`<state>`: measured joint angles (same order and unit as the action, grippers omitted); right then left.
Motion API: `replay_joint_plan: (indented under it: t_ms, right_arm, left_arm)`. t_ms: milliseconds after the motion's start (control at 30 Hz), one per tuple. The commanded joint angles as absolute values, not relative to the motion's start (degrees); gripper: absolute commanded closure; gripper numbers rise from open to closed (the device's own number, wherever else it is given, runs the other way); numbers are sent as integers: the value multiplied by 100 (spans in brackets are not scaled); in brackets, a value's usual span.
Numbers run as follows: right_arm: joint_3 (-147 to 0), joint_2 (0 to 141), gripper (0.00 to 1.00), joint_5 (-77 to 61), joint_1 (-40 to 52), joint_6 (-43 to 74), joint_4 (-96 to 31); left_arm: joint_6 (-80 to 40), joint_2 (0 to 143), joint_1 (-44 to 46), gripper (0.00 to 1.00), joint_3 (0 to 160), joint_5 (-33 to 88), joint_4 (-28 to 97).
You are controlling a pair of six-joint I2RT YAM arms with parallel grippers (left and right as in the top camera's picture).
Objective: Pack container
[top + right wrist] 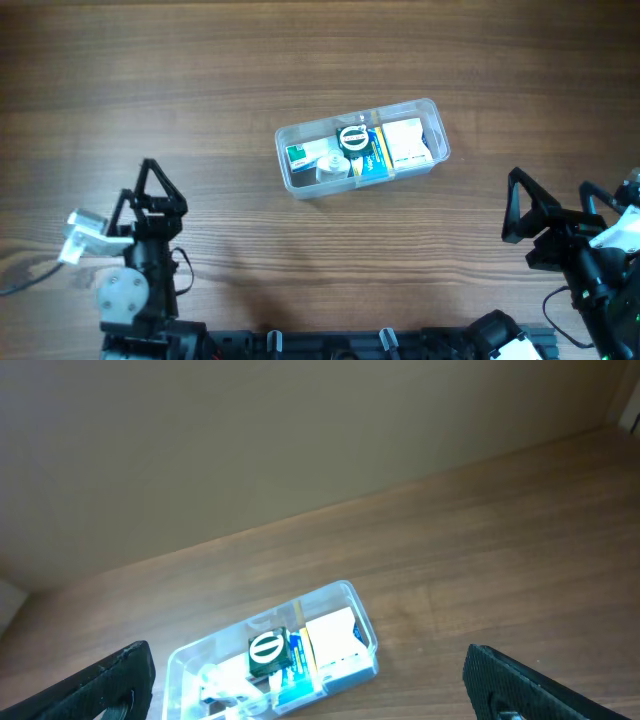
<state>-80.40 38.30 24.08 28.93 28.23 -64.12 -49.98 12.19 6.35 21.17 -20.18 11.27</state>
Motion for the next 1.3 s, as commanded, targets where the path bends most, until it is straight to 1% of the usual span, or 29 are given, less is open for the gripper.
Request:
replay_joint_plan:
  t_ms: [0,200,633,1267]
  right_arm:
    - [-8055,3841,0,2504,2869,2738,-6396]
    - [-8055,3841,0,2504,2869,2742,-6396]
    - [-8055,3841,0,2504,2869,2738,-6396]
    - [-8055,3841,0,2504,2869,2740,-6396]
  left_arm:
    - [-5494,733,604,0,1577,-2104,1085]
    - [-5492,30,598,0,1026,-2185,1087]
    - [-5513,14,550,0,338,-2211,991]
    - [-5511,16,471,0,316,-2191,958]
